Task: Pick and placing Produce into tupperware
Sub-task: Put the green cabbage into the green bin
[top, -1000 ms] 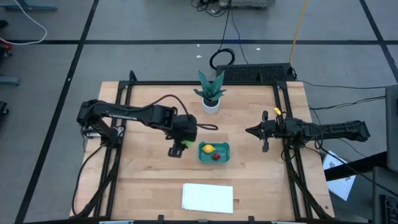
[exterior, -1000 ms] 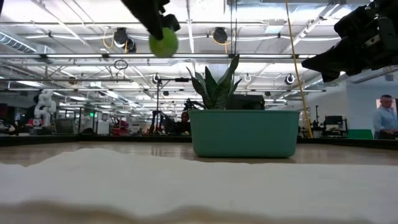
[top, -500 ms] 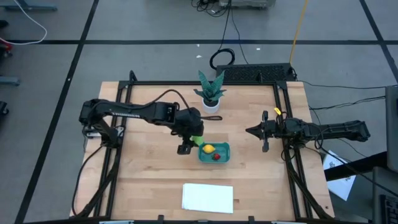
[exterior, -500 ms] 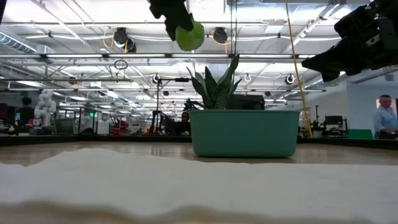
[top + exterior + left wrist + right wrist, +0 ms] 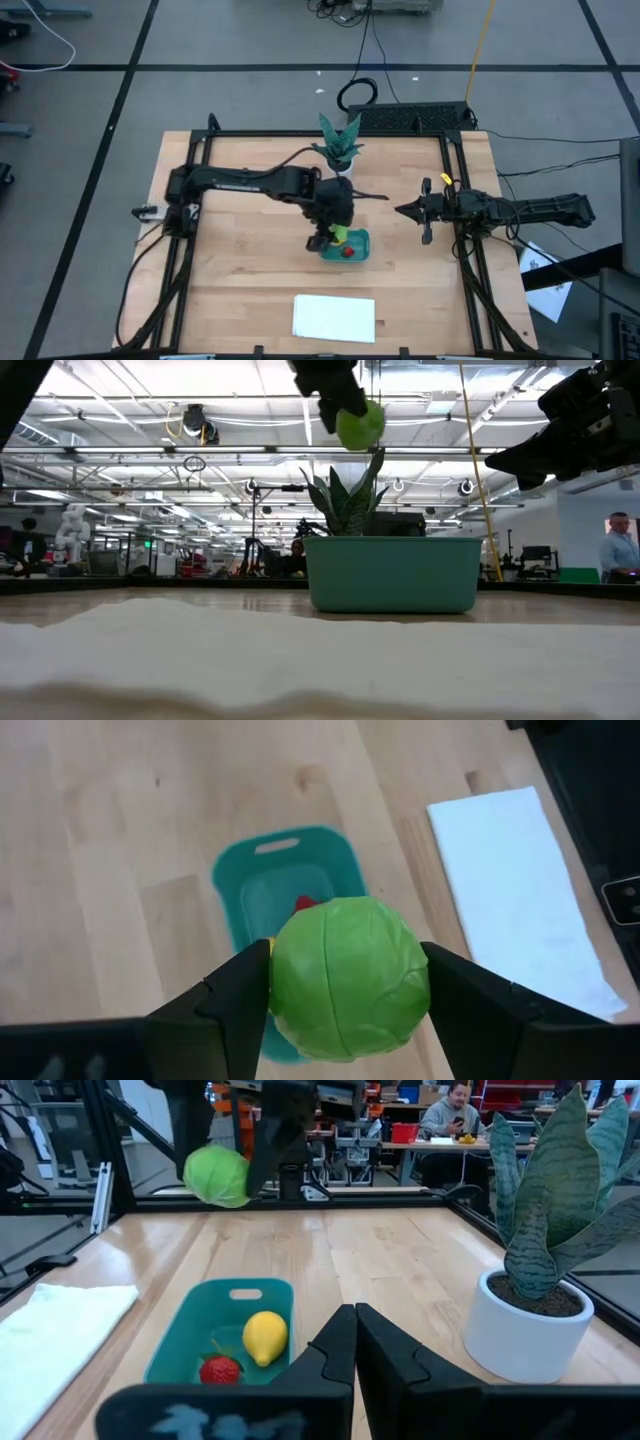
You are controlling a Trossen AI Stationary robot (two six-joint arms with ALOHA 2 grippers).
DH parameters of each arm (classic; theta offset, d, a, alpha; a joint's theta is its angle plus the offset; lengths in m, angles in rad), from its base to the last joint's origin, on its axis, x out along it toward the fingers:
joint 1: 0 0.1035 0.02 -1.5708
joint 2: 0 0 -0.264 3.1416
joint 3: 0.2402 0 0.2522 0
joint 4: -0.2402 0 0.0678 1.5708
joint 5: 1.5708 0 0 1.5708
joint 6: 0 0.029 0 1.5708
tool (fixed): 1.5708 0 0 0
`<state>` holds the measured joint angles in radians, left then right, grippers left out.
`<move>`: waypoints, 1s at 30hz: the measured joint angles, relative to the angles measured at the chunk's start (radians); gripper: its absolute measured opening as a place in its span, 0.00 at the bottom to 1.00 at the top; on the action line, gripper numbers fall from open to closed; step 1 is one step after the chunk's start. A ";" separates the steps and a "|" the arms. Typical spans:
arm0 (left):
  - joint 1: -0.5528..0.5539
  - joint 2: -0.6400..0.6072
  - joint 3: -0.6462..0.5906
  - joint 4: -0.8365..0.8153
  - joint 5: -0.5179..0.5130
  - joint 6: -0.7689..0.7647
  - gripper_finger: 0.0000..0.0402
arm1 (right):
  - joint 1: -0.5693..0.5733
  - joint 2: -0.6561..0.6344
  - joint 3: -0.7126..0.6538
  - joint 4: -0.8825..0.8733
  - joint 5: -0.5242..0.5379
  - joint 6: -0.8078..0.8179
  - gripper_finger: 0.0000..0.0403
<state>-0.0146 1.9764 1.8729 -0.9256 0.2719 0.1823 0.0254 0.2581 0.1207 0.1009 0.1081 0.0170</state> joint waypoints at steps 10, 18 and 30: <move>-0.006 0.193 0.199 -0.023 0.099 0.041 0.57 | 0.000 0.000 0.000 0.000 0.000 0.001 0.00; -0.035 0.277 0.199 0.078 0.103 0.063 0.57 | 0.000 0.000 0.000 0.000 0.000 0.001 0.00; -0.022 0.313 0.182 0.164 0.092 -0.002 0.57 | 0.000 0.000 0.000 -0.003 0.000 0.005 0.00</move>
<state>-0.0363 2.2890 2.0548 -0.7620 0.3635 0.1805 0.0250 0.2581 0.1207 0.0982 0.1078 0.0223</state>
